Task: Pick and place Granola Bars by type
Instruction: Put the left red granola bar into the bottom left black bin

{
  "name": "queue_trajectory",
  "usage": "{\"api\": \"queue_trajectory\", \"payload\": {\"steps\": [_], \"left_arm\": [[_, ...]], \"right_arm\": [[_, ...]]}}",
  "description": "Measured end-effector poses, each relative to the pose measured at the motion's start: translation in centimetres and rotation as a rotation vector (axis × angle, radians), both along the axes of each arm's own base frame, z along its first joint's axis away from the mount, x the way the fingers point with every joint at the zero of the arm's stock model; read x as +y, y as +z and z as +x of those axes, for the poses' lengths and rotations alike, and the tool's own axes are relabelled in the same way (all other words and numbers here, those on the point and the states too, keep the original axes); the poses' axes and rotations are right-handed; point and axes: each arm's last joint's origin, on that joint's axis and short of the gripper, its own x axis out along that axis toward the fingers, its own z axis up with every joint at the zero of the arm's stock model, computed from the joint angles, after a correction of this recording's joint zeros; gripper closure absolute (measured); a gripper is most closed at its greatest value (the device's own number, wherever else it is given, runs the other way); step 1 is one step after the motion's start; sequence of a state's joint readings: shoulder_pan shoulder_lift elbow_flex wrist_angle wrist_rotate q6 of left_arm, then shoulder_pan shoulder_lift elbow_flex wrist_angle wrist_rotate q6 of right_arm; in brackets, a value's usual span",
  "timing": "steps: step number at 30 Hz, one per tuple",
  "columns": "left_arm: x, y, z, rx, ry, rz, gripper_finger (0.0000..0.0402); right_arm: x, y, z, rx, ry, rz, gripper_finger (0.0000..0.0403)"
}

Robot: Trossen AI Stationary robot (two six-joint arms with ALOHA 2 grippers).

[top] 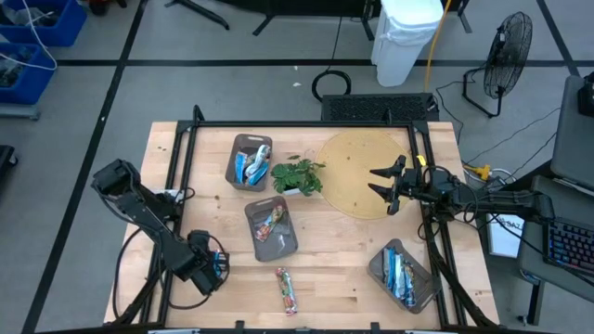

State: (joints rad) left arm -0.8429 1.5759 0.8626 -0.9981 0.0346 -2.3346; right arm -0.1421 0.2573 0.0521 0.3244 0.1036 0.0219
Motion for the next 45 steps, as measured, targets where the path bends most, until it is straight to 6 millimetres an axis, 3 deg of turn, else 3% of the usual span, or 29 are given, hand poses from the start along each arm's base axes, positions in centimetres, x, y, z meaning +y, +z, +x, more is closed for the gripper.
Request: {"api": "queue_trajectory", "payload": {"steps": [10,21,26,32,37,42,45], "left_arm": [[0.7,2.5,-0.4,-0.239,-0.083,0.050,0.0330],[0.6,2.8,-0.8,-0.261,-0.085,0.057,0.0355],[0.6,2.8,-0.6,-0.289,-0.134,0.072,0.0336],[0.6,2.8,-0.6,-0.284,-0.129,0.066,0.0284],[0.7,1.2,-0.7,-0.317,-0.119,0.026,0.0257],[1.1,-1.5,-1.2,-0.338,-0.106,-0.058,0.0254],[1.3,-2.1,-1.3,-0.360,-0.103,-0.079,0.0254]], "right_arm": [[0.0,0.0,0.0,0.000,0.000,0.000,0.0202],[0.0,0.0,0.0,0.000,0.000,0.000,0.0202],[0.0,0.0,0.0,0.000,0.000,0.000,0.0202],[0.0,0.0,0.0,0.000,0.000,0.000,0.0202],[0.0,0.0,0.0,0.000,0.000,0.000,0.0202],[0.0,0.0,0.0,0.000,0.000,0.000,0.0202],[0.0,0.0,0.0,0.000,0.000,0.000,0.0202]]}}
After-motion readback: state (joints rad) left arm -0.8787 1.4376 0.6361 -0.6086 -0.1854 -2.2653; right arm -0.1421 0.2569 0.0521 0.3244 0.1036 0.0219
